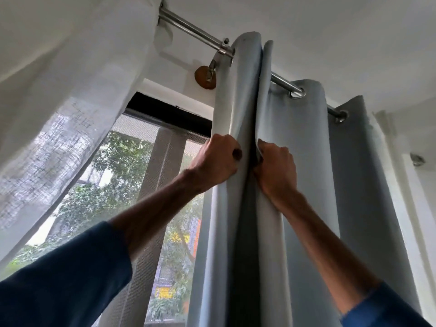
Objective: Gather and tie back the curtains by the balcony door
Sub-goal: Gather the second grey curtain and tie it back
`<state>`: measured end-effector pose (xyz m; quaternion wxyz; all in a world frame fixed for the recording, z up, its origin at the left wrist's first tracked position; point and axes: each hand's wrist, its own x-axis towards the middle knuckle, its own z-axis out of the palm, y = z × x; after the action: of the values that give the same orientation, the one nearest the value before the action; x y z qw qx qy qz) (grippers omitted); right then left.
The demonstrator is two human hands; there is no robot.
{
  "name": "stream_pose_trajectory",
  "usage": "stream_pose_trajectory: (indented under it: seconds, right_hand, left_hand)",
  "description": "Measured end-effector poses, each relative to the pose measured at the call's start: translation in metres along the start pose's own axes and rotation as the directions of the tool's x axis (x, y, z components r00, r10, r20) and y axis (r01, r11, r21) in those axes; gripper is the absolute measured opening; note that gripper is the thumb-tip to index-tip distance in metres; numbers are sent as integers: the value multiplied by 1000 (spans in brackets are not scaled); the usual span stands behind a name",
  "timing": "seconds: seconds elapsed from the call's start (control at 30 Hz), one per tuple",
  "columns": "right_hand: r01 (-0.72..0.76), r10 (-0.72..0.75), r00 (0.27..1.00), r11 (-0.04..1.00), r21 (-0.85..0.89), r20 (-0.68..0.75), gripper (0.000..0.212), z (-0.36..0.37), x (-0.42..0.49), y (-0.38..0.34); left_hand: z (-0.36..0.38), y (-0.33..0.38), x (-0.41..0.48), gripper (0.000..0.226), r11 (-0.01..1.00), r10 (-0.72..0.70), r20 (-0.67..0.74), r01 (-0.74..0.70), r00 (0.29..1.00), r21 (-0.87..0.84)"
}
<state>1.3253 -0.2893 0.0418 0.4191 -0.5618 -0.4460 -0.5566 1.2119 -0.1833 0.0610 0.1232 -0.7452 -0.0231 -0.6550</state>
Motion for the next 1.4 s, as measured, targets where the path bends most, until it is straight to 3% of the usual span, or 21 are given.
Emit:
stream_pose_trajectory:
  seconds: [0.1, 0.2, 0.37, 0.47, 0.6, 0.7, 0.8, 0.87, 0.9, 0.97, 1.0, 1.07, 1.13, 1.23, 1.4]
  right_hand:
    - [-4, 5, 995, 1000, 11, -98, 17, 0, -10, 7]
    - [117, -116, 984, 993, -3, -138, 19, 4, -17, 11]
    - [222, -219, 975, 972, 82, -44, 37, 1, -27, 19]
    - [285, -274, 958, 943, 170, -85, 29, -2, -31, 18]
    - [311, -324, 946, 894, 322, -13, 21, -9, -32, 15]
    - [136, -174, 984, 889, 436, 47, 14, -11, -27, 43]
    - [-8, 61, 981, 961, 276, -185, 22, -5, -12, 95]
    - [-188, 211, 941, 976, 113, -265, 51, -3, 4, 132]
    - [-315, 324, 917, 946, 76, -232, 71, -5, 11, 146]
    - [-528, 536, 841, 843, 103, -72, 103, -15, 20, 157]
    - [-589, 593, 805, 795, 147, 20, 107, -18, 23, 160]
    - [-625, 610, 780, 751, 211, 138, 94, -19, 29, 161]
    - [-562, 554, 827, 813, 153, 95, 68, -15, 30, 160]
    - [-470, 471, 882, 881, 45, -11, 13, -10, 31, 150]
    - [-406, 409, 910, 912, 50, -66, 25, -10, 32, 101]
  left_hand:
    - [8, 18, 4, 34, 998, -17, 28, 19, 999, -57]
    - [7, 41, 7, 28, 987, -108, 56, 114, 993, -117]
    - [12, 51, 16, 57, 826, -415, 77, 411, 906, -385]
    - [20, 48, 25, 44, 790, -481, 128, 492, 867, -365]
    - [27, 44, 30, 22, 859, -435, 99, 446, 895, -251]
    - [26, 43, 27, 21, 918, -375, 82, 382, 923, -103]
    - [27, 37, 24, 21, 956, -290, 71, 292, 954, -17]
    - [29, 31, 23, 32, 968, -252, 58, 252, 966, -4]
    - [31, 29, 23, 35, 972, -233, 45, 234, 971, -18]
    - [34, 23, 20, 29, 979, -193, 24, 194, 981, -64]
    - [35, 19, 19, 24, 981, -174, 18, 175, 985, -81]
    - [39, 14, 16, 18, 985, -142, 3, 142, 990, -97]
    - [43, 10, 14, 17, 986, -140, -13, 138, 990, -95]
    - [46, 8, 12, 22, 986, -126, -3, 125, 992, -108]
    - [45, 9, 9, 48, 994, -79, 4, 79, 997, -80]
